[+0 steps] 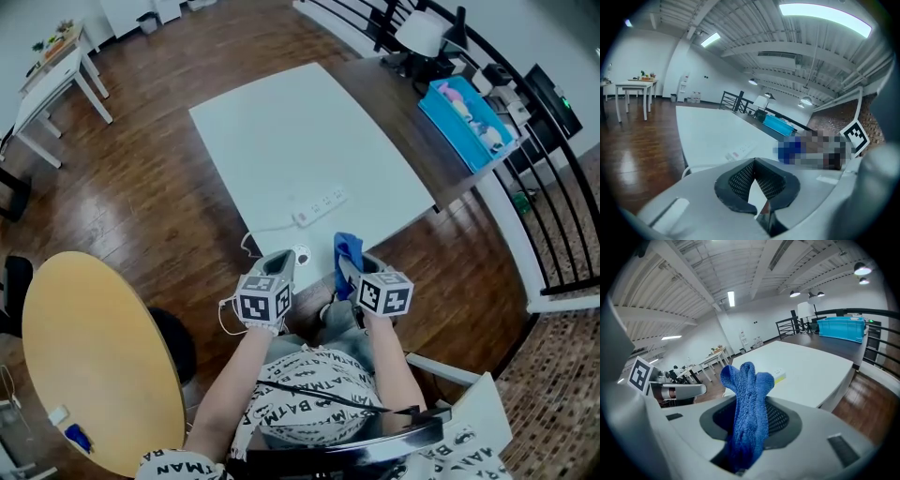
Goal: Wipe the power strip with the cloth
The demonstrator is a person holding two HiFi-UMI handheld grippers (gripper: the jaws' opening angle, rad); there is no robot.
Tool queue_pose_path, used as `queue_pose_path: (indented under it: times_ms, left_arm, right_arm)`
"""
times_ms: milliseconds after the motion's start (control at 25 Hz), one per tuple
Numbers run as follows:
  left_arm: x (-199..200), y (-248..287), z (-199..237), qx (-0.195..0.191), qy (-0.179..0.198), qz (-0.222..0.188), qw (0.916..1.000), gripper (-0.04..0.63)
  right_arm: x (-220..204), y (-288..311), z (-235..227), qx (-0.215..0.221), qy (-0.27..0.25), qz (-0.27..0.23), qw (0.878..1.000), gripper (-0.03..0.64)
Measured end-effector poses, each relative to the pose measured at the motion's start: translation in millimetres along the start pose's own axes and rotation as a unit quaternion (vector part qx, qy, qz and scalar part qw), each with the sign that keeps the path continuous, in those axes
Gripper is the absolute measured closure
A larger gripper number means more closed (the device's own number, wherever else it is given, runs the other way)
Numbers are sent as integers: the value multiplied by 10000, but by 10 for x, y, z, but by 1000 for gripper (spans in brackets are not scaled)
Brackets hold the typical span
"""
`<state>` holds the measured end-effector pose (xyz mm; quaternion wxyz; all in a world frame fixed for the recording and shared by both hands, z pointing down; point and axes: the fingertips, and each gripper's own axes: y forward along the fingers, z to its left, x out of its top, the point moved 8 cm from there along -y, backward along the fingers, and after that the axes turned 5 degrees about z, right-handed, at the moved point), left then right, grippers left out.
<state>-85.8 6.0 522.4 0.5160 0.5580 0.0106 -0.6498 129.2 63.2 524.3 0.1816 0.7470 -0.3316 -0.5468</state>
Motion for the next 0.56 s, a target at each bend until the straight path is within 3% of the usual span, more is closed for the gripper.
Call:
queue_pose_path:
  times_ms: [560]
  left_arm:
    - [-25,-6,-124,-202,-20,-58,9998,594]
  right_arm:
    - [-10,-129,28,-105,-209,-8,9997,472]
